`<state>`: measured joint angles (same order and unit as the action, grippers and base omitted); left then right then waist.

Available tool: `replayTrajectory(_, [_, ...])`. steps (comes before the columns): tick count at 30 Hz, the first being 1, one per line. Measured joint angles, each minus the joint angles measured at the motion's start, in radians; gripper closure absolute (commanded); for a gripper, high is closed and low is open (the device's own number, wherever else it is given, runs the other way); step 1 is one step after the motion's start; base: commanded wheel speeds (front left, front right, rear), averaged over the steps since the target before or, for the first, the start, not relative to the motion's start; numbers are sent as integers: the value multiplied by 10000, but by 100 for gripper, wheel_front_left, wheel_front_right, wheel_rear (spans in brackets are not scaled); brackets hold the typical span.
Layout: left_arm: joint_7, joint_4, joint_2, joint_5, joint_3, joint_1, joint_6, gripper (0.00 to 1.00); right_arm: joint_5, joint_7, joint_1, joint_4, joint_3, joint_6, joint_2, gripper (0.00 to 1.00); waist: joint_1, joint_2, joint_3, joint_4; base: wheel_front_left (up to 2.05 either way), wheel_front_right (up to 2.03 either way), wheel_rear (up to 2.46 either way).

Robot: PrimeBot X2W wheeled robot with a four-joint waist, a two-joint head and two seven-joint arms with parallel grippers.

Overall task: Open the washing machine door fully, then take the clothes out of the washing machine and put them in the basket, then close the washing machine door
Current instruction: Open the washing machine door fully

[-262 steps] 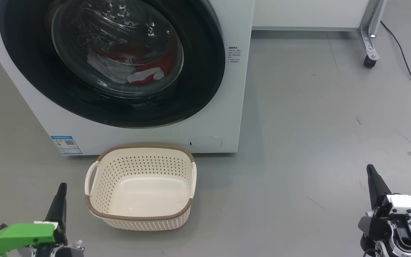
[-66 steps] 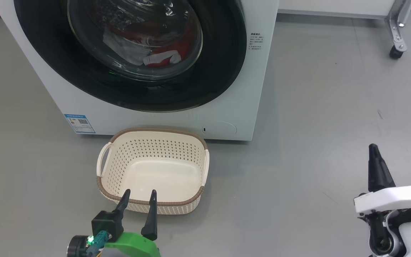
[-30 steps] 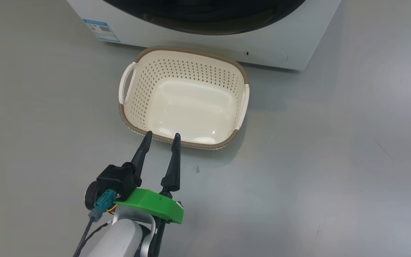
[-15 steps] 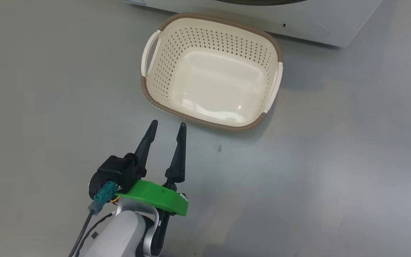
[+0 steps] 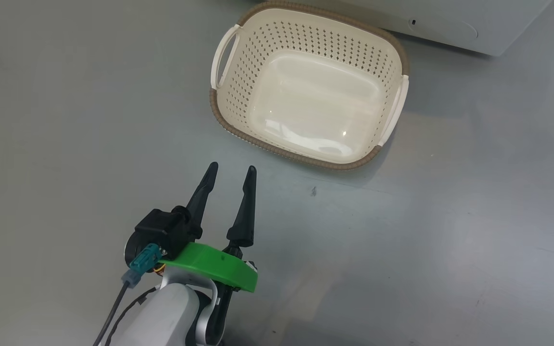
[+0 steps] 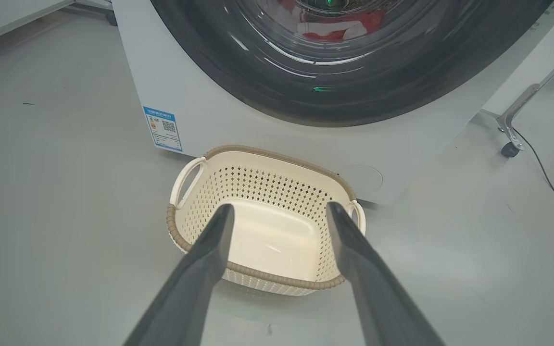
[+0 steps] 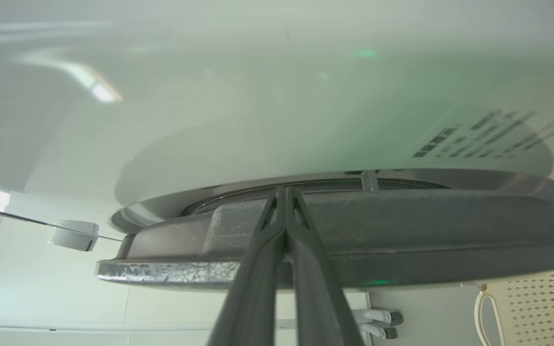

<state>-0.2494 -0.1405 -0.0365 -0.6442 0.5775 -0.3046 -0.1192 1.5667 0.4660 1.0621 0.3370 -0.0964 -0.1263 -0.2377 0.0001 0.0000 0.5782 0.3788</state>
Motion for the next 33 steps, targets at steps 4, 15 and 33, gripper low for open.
replayTrajectory(4, [0,6,4,-59,40,-3,0,0,12,224,305,213,58,0,-161,100,0,0,80,92,0,0,0])
replayTrajectory(15, [0,10,23,-73,27,-4,0,0,278,807,800,1129,194,0,-328,100,0,0,120,228,0,0,0])
replayTrajectory(33, [0,10,29,-142,38,-8,0,0,715,1764,1043,2299,295,0,-481,100,0,0,-15,224,0,0,0])
